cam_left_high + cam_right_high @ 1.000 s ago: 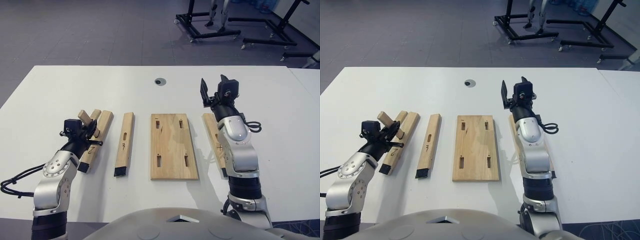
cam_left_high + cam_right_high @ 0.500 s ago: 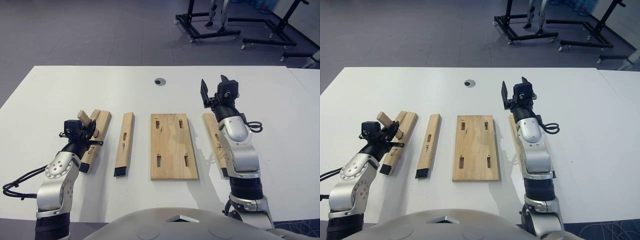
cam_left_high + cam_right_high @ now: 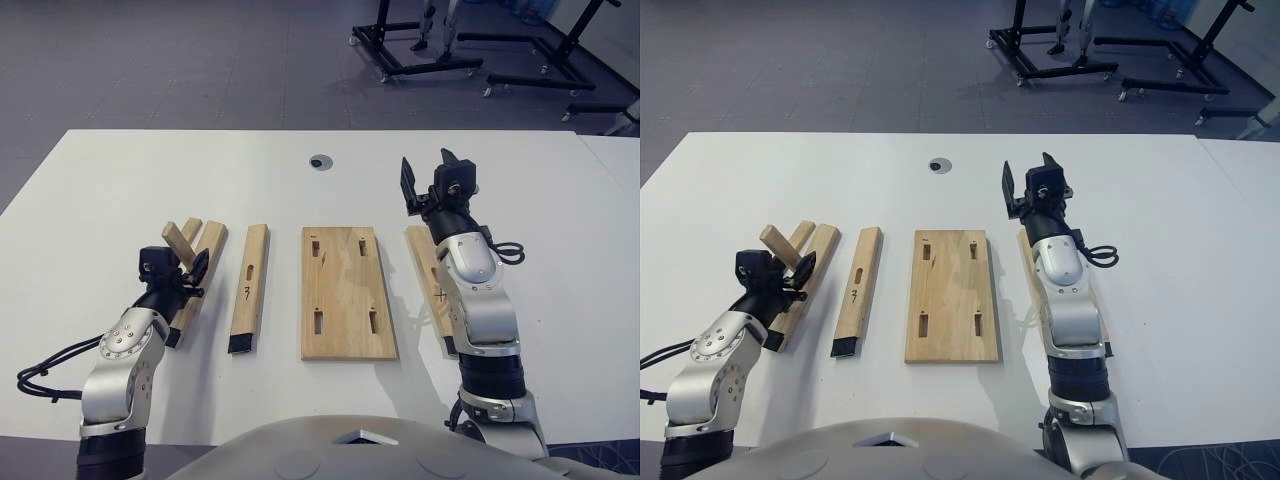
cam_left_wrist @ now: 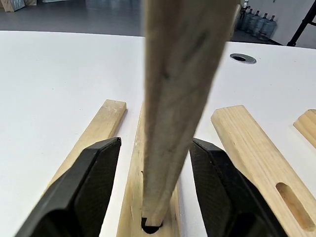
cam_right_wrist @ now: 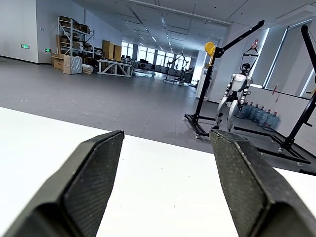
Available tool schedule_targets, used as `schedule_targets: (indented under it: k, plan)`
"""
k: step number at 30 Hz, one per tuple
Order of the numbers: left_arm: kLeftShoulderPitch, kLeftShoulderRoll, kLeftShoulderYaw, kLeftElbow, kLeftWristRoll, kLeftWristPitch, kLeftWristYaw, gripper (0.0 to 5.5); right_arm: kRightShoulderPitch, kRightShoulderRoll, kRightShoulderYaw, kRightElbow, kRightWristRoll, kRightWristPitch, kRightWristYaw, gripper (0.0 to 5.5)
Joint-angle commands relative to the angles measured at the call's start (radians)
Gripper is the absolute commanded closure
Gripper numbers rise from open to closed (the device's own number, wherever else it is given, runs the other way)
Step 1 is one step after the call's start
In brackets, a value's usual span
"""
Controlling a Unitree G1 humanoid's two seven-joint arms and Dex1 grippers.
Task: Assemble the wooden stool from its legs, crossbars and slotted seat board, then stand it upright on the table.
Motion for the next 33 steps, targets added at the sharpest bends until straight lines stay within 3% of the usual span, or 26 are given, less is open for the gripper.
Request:
schedule_targets:
  k: [1,18,24,33]
  plan:
    - [-0.026,-0.012,0.035,-0.022,-0.033,0.015,0.007,3.06,-0.016,0.004,-0.001,0.027,-0.007,-0.019,-0.006,2.31]
    - [-0.144,-0.008,0.055,-0.212,-0.100,0.133,0.072,3.06,-0.011,0.012,-0.004,0.053,-0.007,-0.049,-0.022,2.31]
    - [-0.225,0.069,0.097,-0.229,-0.135,0.160,0.029,3.06,-0.002,0.013,-0.007,0.055,-0.007,-0.051,-0.028,2.31]
    - [-0.384,0.047,0.085,-0.303,-0.176,0.231,0.119,3.06,-0.030,0.012,-0.029,0.077,0.012,-0.050,-0.026,2.31]
